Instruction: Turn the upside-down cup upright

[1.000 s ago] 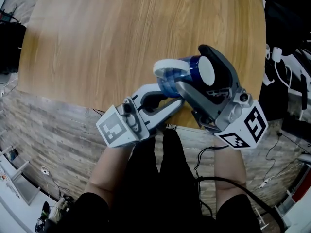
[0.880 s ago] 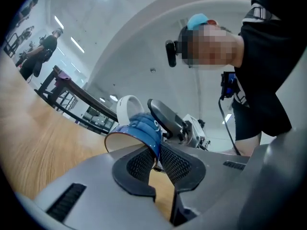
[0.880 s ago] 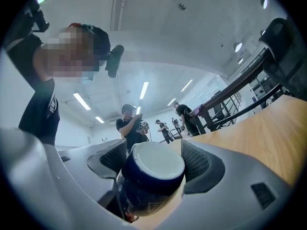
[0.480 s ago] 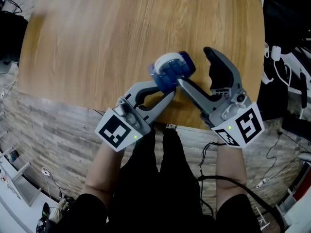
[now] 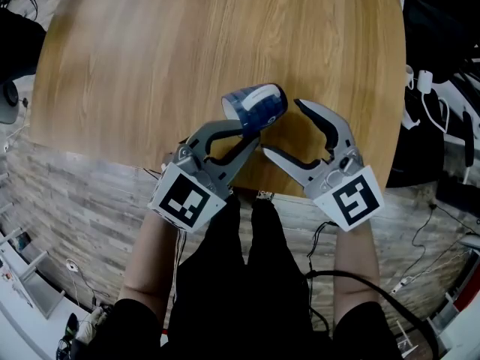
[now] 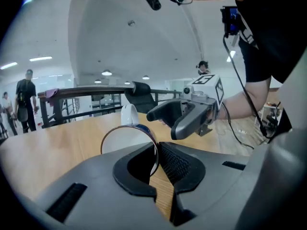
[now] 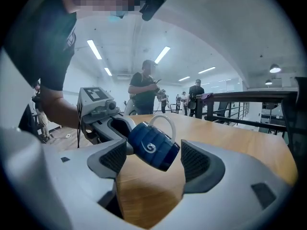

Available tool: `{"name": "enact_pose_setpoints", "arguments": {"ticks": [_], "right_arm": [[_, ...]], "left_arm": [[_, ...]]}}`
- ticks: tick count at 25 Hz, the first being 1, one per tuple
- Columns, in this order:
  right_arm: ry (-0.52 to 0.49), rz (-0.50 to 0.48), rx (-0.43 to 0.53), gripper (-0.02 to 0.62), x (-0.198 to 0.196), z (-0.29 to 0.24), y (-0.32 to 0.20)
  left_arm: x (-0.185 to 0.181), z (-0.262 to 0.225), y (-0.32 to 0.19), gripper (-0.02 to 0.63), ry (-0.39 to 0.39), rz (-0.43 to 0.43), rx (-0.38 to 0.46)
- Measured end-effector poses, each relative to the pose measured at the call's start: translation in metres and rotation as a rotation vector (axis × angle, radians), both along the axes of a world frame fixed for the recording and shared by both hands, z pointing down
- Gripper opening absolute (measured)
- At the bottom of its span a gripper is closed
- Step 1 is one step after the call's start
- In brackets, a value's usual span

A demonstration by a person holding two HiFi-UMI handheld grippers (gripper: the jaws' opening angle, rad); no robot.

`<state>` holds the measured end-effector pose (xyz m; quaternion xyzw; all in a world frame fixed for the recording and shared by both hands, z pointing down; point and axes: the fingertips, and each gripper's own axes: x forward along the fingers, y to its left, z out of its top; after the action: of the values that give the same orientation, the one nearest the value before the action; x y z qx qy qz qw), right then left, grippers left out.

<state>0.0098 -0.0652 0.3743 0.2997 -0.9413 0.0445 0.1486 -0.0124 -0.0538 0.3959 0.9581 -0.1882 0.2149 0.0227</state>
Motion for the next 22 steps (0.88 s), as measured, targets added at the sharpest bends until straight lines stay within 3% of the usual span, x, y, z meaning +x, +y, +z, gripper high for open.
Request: {"name": "enact_pose_setpoints", "arguments": {"ticks": [4, 9, 10, 11, 12, 13, 18, 22], "right_arm": [[-0.028, -0.001, -0.026, 0.345, 0.012, -0.003, -0.001], [-0.053, -0.09, -0.05, 0.341, 0.02, -0.013, 0.01], [-0.049, -0.1, -0.05, 0.325, 0.019, -0.013, 0.009], [-0.044, -0.103, -0.047, 0.267, 0.019, -0.013, 0.006], [-0.042, -0.101, -0.046, 0.165, 0.02, -0.013, 0.004], [-0.043, -0.105, -0.049, 0.123, 0.019, -0.014, 0.002], [-0.014, -0.171, -0.07, 0.121, 0.01, -0.011, 0.0], [0.074, -0.21, -0.018, 0.095, 0.008, -0.004, 0.0]], "left_arm": [[0.003, 0.01, 0.014, 0.035, -0.096, 0.093, 0.031], [0.01, 0.013, 0.039, 0.035, -0.159, 0.223, 0.038], [0.011, 0.013, 0.042, 0.035, -0.159, 0.242, 0.034], [0.012, 0.013, 0.043, 0.035, -0.158, 0.257, 0.033], [0.012, 0.013, 0.044, 0.035, -0.159, 0.267, 0.034], [0.013, 0.013, 0.045, 0.035, -0.16, 0.275, 0.036], [0.013, 0.013, 0.046, 0.035, -0.17, 0.306, 0.048], [0.012, 0.015, 0.046, 0.037, -0.202, 0.326, 0.062]]}}
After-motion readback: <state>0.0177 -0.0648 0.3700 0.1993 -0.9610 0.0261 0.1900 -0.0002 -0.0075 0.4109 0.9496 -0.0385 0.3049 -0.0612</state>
